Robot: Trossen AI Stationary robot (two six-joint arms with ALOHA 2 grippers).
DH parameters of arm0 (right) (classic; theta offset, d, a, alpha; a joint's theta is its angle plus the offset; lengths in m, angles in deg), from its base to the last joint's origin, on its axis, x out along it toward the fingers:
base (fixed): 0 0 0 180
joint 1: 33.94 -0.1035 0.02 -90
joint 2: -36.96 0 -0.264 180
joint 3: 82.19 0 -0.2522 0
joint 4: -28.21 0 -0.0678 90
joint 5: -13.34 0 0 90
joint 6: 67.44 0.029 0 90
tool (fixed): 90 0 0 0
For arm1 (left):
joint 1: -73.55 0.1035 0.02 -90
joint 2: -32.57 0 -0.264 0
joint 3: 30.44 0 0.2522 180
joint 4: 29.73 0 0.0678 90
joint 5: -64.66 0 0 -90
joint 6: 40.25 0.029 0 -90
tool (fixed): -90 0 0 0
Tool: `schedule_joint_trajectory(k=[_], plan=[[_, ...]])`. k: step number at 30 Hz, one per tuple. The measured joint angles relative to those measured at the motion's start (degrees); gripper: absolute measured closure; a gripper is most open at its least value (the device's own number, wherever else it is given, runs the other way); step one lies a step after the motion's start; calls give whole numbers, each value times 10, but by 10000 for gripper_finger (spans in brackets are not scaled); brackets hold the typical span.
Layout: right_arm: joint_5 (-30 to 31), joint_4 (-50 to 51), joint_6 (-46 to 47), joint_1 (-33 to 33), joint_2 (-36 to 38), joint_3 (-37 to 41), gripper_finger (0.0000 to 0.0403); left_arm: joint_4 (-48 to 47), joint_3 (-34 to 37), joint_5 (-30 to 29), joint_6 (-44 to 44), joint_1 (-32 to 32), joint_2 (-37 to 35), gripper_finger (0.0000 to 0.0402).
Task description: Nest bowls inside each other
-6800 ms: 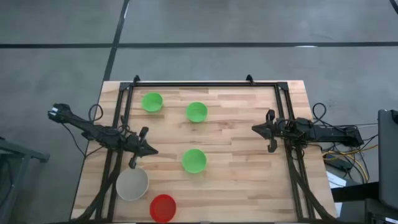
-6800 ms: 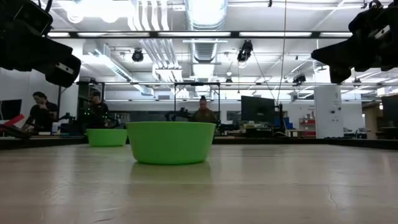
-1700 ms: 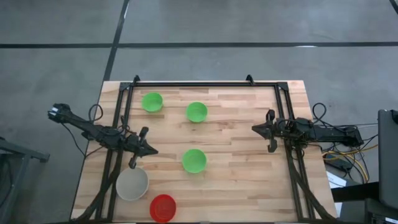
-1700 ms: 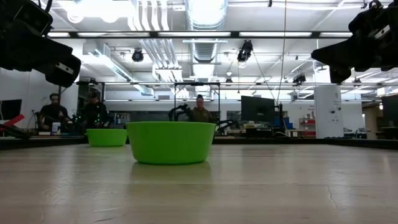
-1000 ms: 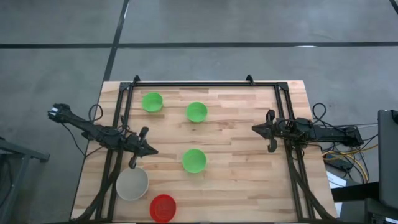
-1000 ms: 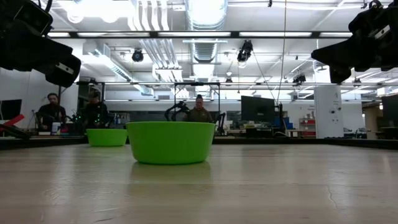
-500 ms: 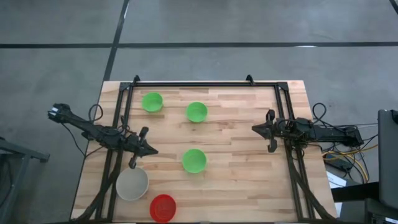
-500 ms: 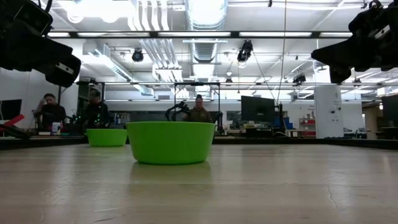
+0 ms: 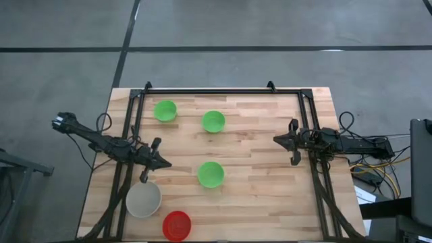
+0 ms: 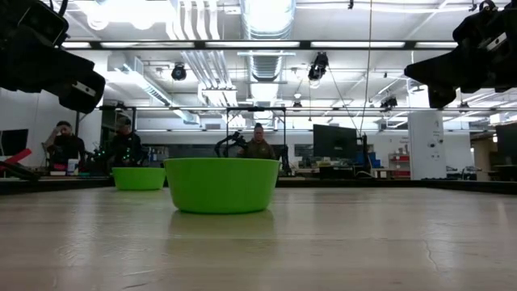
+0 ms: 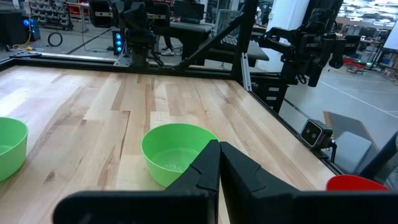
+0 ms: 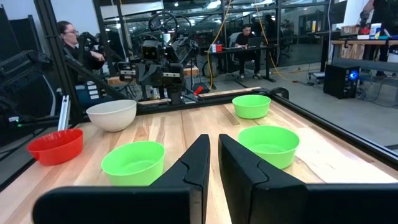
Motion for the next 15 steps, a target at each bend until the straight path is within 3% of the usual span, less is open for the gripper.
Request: schedule_joint_trajectory(k=[15], plan=[[0, 0, 0, 0, 0, 0, 369, 0, 0, 0, -14, 0, 0, 390]])
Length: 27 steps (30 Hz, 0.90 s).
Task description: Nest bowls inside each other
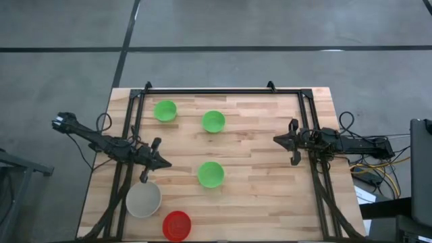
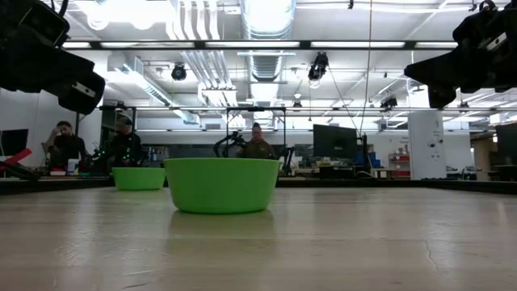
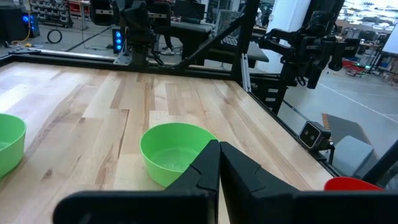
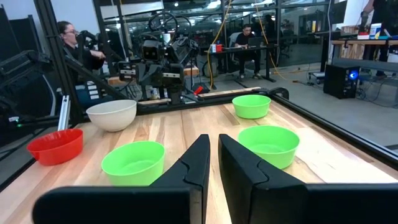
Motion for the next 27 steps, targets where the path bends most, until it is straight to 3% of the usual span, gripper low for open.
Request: schedule_joint_trajectory(k=[9, 16, 27], plan=[[0, 0, 1, 0, 0, 0, 369, 0, 0, -56, -4, 0, 0, 390], [0, 0, 0, 0, 0, 0, 369, -1, -1, -49, -1, 0, -1, 390], [0, 0, 1, 0, 0, 0, 369, -137, -92, -53, 0, 0, -1, 390]])
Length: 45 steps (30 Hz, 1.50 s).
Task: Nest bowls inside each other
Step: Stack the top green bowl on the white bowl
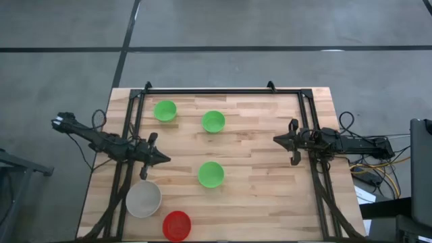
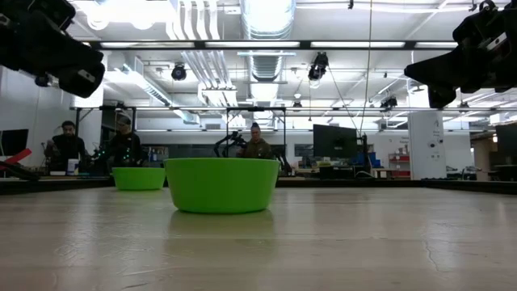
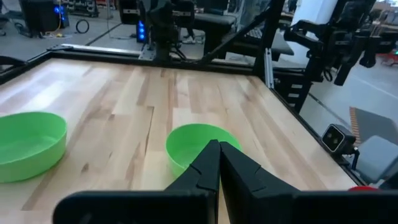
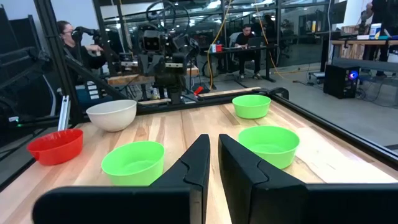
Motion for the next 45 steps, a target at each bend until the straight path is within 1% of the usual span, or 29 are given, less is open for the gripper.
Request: schedule_joint_trajectory(k=[2, 8, 20, 23, 35, 40, 45], plan=[[0, 0, -1, 0, 0, 0, 369, -23, -20, -12, -5, 0, 0, 390], [0, 0, -1, 0, 0, 0, 369, -89, -75, -77, -22, 0, 0, 390], [0, 0, 0, 0, 0, 0, 369, -221, -182, -149, -47, 1, 1, 390], [0, 0, -1, 0, 0, 0, 369, -246, -205, -150, -47, 1, 1, 390], [0, 0, 0, 0, 0, 0, 369, -298, -278, -148, -10, 1, 8, 390], [0, 0, 0, 0, 0, 0, 369, -311, -299, -148, 11, 1, 16, 390], [0, 0, 0, 0, 0, 0, 369, -310, -300, -145, 18, 1, 25, 390]])
